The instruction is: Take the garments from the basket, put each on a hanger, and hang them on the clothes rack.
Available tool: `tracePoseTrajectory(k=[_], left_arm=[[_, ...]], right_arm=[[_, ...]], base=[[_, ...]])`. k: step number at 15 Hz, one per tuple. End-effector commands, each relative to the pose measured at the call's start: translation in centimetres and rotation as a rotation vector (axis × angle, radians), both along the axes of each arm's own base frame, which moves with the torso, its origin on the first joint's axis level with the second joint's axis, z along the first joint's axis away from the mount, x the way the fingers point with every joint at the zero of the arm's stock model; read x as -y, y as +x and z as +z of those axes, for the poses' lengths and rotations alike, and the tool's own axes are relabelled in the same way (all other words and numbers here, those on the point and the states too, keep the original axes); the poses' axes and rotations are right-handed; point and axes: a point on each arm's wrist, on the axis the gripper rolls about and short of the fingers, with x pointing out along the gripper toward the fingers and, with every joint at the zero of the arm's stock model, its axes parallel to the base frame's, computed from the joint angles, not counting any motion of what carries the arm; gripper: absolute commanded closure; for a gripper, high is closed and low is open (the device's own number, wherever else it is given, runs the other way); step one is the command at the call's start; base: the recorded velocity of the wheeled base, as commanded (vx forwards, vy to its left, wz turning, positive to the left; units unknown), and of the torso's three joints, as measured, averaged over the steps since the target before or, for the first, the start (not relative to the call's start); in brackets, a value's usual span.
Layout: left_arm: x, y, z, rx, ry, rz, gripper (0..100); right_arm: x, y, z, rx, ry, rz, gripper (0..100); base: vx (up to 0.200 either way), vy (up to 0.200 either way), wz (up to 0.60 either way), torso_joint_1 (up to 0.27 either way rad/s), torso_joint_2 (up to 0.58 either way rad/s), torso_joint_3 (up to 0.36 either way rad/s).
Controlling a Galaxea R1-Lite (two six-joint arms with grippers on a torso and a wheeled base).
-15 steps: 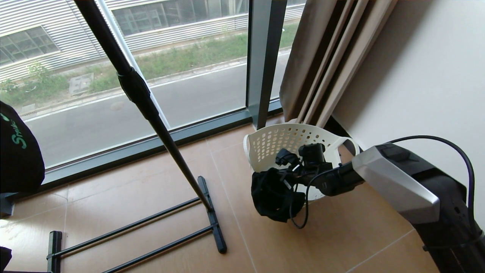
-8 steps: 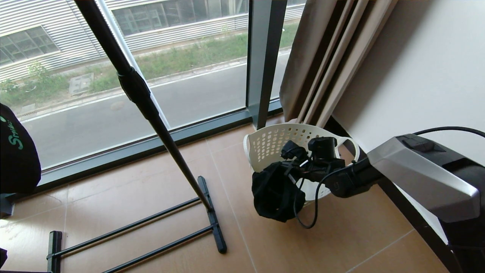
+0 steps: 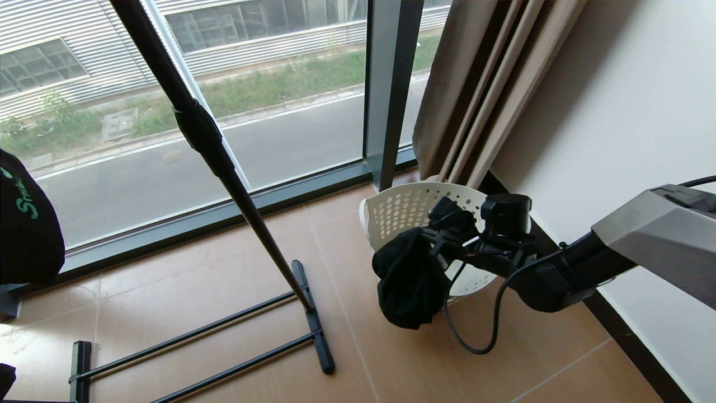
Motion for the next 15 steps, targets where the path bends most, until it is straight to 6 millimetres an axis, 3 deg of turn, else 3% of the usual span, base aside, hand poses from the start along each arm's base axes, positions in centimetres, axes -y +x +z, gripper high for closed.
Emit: tracePoseTrajectory(k=[1,3,8,11,15], left_arm=[[0.0,0.0,0.0,-0.002,0.000,-0.001,0],[0.0,0.0,0.0,-0.002,0.000,-0.001,0],[0.0,0.0,0.0,-0.002,-0.002,-0.001,0],[0.0,0.0,0.0,-0.002,-0.002,-0.001,0],[0.0,0.0,0.0,0.000,-0.002,-0.001,0]], right_arm=[[0.4,-4.7,4.9,0.098,0.040,0.034,100],[0.7,-10.0,8.7,0.143,0.126,0.073,100],[2.0,-18.8,13.5,0.248,0.249,0.040,100],[2.0,-22.1,15.6,0.295,0.322,0.043,100],[1.9,-22.3,15.5,0.273,0.307,0.051,100]], base=[[0.000,0.000,0.00,0.000,0.00,0.000],[0.000,0.000,0.00,0.000,0.00,0.000],[0.000,0.000,0.00,0.000,0.00,0.000],[0.000,0.000,0.00,-0.001,0.00,0.141],[0.000,0.000,0.00,-0.002,0.00,0.196]])
